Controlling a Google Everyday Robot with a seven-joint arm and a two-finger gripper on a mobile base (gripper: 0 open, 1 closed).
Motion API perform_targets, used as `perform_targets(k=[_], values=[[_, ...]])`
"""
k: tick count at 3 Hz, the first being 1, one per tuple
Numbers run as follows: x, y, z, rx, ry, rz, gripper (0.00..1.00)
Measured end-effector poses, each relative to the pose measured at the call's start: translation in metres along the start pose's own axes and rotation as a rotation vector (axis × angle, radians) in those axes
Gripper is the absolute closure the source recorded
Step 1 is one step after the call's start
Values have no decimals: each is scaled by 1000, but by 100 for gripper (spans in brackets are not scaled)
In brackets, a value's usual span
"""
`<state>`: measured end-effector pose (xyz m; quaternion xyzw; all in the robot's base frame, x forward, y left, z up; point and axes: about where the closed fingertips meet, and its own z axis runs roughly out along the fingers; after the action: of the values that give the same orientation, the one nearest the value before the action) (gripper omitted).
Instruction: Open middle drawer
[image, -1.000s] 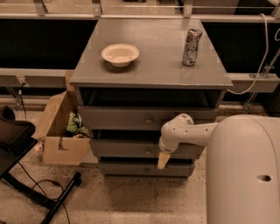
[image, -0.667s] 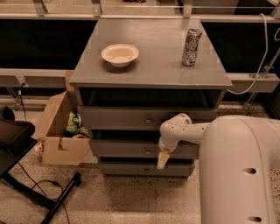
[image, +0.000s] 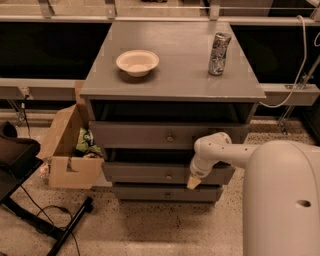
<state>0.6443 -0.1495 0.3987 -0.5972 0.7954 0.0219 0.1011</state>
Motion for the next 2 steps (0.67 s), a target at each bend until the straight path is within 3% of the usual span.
perform_targets(k=[1, 2], values=[[16, 7, -13, -9, -2, 25, 69], [16, 7, -12, -9, -2, 25, 92]])
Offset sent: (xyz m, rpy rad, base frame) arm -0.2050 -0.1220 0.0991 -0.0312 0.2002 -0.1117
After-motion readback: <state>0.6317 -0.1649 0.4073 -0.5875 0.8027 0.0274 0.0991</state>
